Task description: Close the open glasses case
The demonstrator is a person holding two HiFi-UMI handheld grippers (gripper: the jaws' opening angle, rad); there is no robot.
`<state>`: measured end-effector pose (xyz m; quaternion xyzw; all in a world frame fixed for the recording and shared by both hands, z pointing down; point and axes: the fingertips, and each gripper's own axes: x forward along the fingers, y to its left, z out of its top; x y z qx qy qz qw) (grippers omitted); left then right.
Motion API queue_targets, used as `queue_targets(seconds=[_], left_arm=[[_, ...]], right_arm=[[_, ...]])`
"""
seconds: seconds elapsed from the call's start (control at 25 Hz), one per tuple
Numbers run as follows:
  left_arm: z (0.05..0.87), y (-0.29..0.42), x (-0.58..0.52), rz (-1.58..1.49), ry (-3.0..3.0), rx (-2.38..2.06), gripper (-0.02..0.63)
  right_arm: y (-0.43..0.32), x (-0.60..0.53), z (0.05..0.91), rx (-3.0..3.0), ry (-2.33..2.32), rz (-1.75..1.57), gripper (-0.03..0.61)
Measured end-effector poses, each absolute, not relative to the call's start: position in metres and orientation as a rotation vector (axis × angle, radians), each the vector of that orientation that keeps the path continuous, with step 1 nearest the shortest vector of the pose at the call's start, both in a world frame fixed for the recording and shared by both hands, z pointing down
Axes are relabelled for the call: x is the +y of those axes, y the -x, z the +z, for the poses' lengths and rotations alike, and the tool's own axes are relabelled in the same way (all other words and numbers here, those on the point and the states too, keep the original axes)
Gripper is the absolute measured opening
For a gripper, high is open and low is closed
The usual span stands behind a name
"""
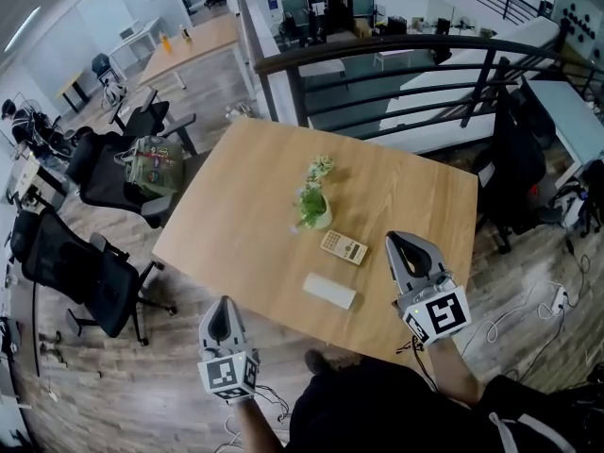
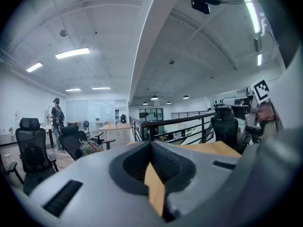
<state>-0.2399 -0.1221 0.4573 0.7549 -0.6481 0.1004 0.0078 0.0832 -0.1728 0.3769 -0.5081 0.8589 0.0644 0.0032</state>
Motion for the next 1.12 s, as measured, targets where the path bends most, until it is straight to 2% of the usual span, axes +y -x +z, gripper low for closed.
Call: queue_targets(seconds=[1.12], left_arm=[[0.454,0.248,-0.109,0.303,-2.349,-2.043,0.0]], right_arm=[[-0.07,-0.166,0.375,2.708,1.565,0.202,0.015]])
